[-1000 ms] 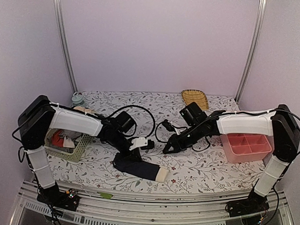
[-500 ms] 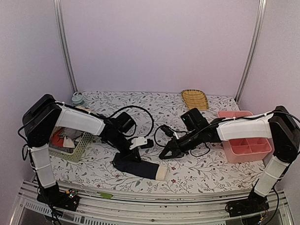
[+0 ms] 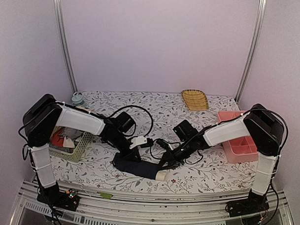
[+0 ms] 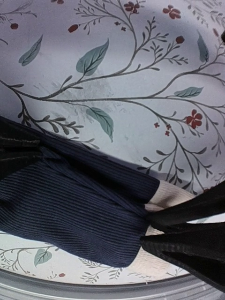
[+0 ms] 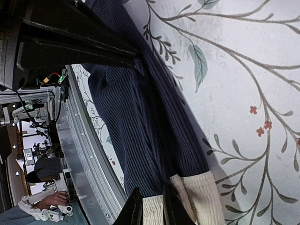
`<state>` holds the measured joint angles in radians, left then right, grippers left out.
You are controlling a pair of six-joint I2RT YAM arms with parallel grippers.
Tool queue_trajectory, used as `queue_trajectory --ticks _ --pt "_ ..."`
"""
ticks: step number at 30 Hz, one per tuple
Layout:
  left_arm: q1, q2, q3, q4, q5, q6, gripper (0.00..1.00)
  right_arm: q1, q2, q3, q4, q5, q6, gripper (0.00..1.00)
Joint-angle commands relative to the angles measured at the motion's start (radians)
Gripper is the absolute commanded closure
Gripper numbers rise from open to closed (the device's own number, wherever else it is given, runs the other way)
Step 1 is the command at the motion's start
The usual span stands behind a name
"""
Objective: Roll the underwear
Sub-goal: Smooth out the underwear at the corner of the board, then rotate the underwear at the corner of the board.
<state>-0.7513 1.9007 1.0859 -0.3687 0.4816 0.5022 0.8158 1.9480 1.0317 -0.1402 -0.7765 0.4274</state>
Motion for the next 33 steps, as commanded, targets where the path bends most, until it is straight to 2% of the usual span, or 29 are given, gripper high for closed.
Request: queue_trajectory --ticks 1,6,10,11,14,16,22,27,31,33 --pt "0.031 -0.033 -0.007 0.035 -0.027 -0.031 0.90 -0.015 0.058 -0.001 -0.027 0.090 -0.011 0.82" --pt "0.062 -0.175 -0.061 0.093 -0.089 -0.090 0.66 -0.017 0.071 -0.005 -0.061 0.104 -0.007 0.82" --pt "0.061 -0.282 -0.114 0.089 -0.120 -0.137 0.52 -0.016 0.042 -0.006 -0.070 0.108 -0.003 0.82" --pt "0.059 -0.301 -0.129 0.079 -0.119 -0.145 0.51 -0.016 0.029 0.003 -0.078 0.109 0.000 0.82" --pt "0.033 -0.356 -0.179 0.034 -0.133 -0.163 0.52 -0.017 -0.021 0.035 -0.096 0.115 0.002 0.82" --pt "0.001 -0.383 -0.208 0.010 -0.149 -0.183 0.56 -0.020 -0.055 0.059 -0.101 0.106 0.002 0.77" --pt "-0.111 -0.417 -0.240 -0.040 -0.242 -0.356 0.64 -0.048 -0.112 0.154 -0.135 0.119 -0.002 0.75" --pt "-0.133 -0.398 -0.196 -0.088 -0.274 -0.499 0.71 -0.064 -0.030 0.232 -0.279 0.208 -0.079 0.78" --pt "-0.141 -0.297 -0.130 -0.240 -0.277 -0.554 0.74 -0.065 0.029 0.263 -0.345 0.257 -0.141 0.80" --pt "-0.149 -0.260 -0.116 -0.284 -0.277 -0.578 0.75 -0.065 0.055 0.266 -0.357 0.262 -0.159 0.85"
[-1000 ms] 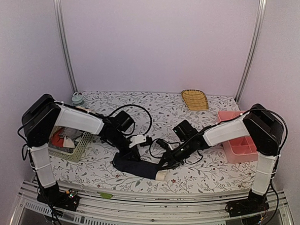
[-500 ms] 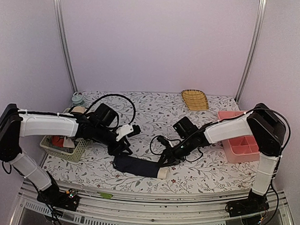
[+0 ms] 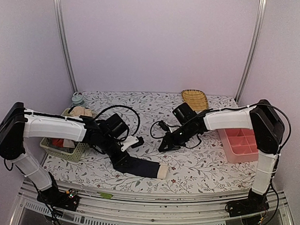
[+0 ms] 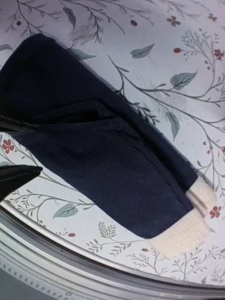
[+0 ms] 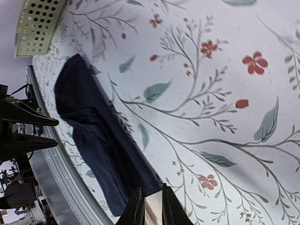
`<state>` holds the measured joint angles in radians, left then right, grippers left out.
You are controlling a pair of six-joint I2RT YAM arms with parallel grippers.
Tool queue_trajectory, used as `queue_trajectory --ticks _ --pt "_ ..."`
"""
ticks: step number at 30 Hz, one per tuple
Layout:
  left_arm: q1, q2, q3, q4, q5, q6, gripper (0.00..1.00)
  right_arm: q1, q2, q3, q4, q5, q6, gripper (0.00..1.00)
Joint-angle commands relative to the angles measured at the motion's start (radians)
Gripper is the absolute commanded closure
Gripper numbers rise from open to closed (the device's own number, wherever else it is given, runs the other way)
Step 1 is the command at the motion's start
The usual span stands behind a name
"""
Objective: Roll the underwear
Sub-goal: Rotate the underwear at the corner of the board.
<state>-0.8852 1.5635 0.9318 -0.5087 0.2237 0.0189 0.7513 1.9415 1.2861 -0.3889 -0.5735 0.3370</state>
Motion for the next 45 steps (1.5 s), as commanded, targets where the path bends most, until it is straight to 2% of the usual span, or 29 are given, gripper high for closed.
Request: queue_trajectory --ticks 1,5,12,18,23,26,29,37,45 --pt "-0.017 0.091 0.039 -0.152 -0.017 -0.107 0.76 -0.001 0.077 0.014 -0.114 0.054 -0.075 0.86" --pt "-0.017 0.137 0.052 -0.164 -0.037 -0.142 0.77 -0.001 0.113 -0.010 -0.107 0.010 -0.099 0.90" --pt "-0.015 0.230 0.095 -0.131 -0.085 -0.117 0.80 0.006 0.092 -0.124 -0.052 -0.050 -0.092 0.96" --pt "0.002 0.330 0.235 -0.066 -0.115 -0.057 0.80 0.040 0.032 -0.265 0.054 -0.118 -0.039 0.96" --pt "0.041 0.431 0.339 -0.007 -0.097 -0.004 0.80 0.118 0.004 -0.318 0.135 -0.182 0.019 0.95" --pt "0.056 0.430 0.367 0.005 -0.087 0.026 0.78 0.138 -0.026 -0.342 0.196 -0.224 0.064 0.92" --pt "0.066 0.357 0.333 0.018 -0.090 0.034 0.78 0.131 -0.070 -0.356 0.204 -0.193 0.083 0.91" --pt "0.042 0.137 0.085 0.147 0.031 0.022 0.76 0.083 -0.114 -0.356 0.208 -0.155 0.096 0.90" --pt "-0.001 0.142 0.027 0.229 0.088 -0.027 0.77 0.081 0.008 -0.293 0.247 -0.189 0.107 0.90"
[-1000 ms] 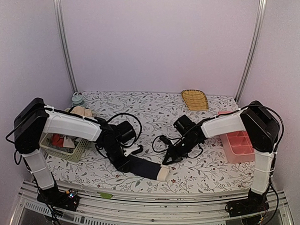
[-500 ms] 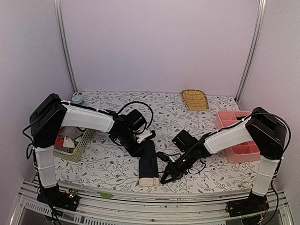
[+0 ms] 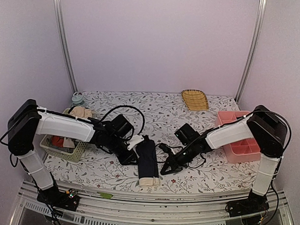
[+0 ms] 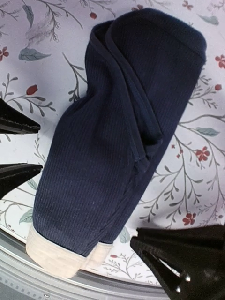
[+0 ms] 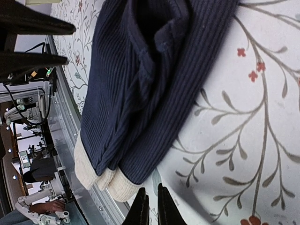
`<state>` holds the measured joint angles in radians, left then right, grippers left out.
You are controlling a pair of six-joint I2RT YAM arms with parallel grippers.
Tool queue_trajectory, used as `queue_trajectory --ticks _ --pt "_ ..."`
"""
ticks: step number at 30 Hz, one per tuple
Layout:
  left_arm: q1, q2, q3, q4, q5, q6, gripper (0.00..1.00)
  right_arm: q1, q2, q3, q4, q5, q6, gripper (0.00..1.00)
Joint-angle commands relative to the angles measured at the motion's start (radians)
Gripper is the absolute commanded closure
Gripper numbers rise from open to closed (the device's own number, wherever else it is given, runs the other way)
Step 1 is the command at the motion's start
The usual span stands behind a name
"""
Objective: Roll the underwear
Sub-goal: Rotate the underwear at the corner of the board.
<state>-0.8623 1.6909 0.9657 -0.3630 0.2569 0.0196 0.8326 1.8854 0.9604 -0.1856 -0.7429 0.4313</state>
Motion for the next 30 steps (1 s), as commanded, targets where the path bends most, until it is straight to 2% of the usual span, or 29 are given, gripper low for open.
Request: queue_trajectory --ticks 1,11,15,19,26,30 --pt "-0.027 0.024 -0.004 0.101 0.067 -0.037 0.77 0.000 0.076 0.035 0.048 -0.026 0.015 0.90" --pt "-0.044 0.227 0.091 0.140 0.120 -0.044 0.80 0.033 0.138 0.031 0.128 -0.069 0.040 0.91" --pt "-0.043 0.236 0.104 0.129 0.112 -0.015 0.80 0.056 0.160 0.045 0.166 -0.081 0.083 0.91" --pt "-0.033 0.182 0.111 0.103 0.089 0.008 0.76 0.068 0.163 0.052 0.169 -0.092 0.094 0.91" --pt "-0.014 -0.040 -0.003 0.142 0.002 -0.020 0.55 0.020 -0.014 -0.034 0.110 -0.059 0.068 0.85" --pt "-0.015 -0.195 -0.095 0.208 -0.055 -0.030 0.47 0.001 -0.084 -0.014 0.056 -0.052 0.054 0.82"
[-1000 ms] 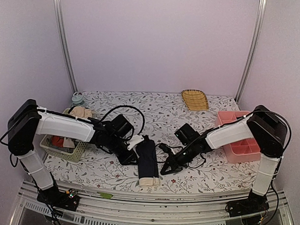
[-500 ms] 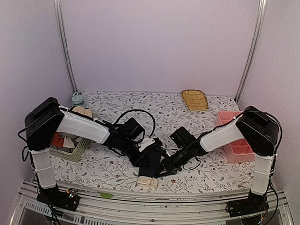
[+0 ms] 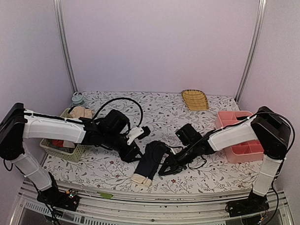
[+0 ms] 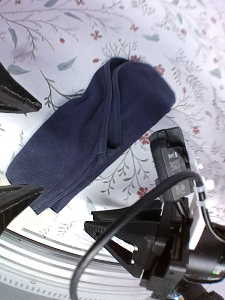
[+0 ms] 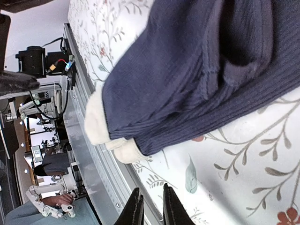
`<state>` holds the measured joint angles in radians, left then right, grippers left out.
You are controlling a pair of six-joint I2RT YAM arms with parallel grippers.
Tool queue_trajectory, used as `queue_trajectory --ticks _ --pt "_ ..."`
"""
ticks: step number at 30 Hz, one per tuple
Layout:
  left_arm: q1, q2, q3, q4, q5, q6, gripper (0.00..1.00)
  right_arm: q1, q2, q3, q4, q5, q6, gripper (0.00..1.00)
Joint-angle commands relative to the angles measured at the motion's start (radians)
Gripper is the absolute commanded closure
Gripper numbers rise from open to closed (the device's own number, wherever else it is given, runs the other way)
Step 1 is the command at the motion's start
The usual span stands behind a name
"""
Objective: Roll the underwear
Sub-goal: Rotate the underwear at the corner of the board, then pick up the underwear from the corner of the board.
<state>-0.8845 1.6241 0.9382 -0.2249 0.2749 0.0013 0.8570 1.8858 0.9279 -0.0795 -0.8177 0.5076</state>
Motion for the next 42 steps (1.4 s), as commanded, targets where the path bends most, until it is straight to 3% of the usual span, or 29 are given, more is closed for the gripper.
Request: queue_trajectory --ticks 1,7,9,10,14,18,25,31,38,42 --pt "0.007 -0.155 -0.089 0.082 -0.088 -0.007 0.45 -0.024 -0.088 0.039 -0.065 0.024 -0.025 0.82" --pt "0.007 -0.325 -0.201 0.139 -0.224 0.038 0.35 -0.006 -0.026 0.193 -0.074 0.002 0.018 0.71" --pt "0.008 -0.392 -0.246 0.180 -0.261 0.047 0.08 0.018 0.033 0.264 -0.105 -0.005 0.017 0.71" --pt "0.009 -0.426 -0.264 0.201 -0.272 0.048 0.04 0.030 0.065 0.303 -0.120 -0.011 0.011 0.71" --pt "0.013 -0.529 -0.327 0.265 -0.325 0.027 0.04 0.072 0.182 0.392 -0.158 -0.037 -0.014 0.71" --pt "0.015 -0.607 -0.380 0.312 -0.338 0.003 0.04 0.072 0.246 0.351 -0.163 -0.023 -0.034 0.74" --pt "-0.017 -0.528 -0.338 0.180 -0.133 0.110 0.04 0.036 0.331 0.180 -0.175 0.003 -0.113 0.80" --pt "-0.225 -0.500 -0.439 0.288 -0.274 0.308 0.07 -0.016 0.322 0.108 -0.196 0.065 -0.200 0.80" --pt "-0.383 -0.357 -0.510 0.438 -0.476 0.506 0.19 -0.017 0.385 0.133 -0.185 0.018 -0.218 0.80" --pt "-0.428 -0.258 -0.524 0.533 -0.577 0.577 0.20 -0.018 0.406 0.131 -0.186 0.010 -0.222 0.87"
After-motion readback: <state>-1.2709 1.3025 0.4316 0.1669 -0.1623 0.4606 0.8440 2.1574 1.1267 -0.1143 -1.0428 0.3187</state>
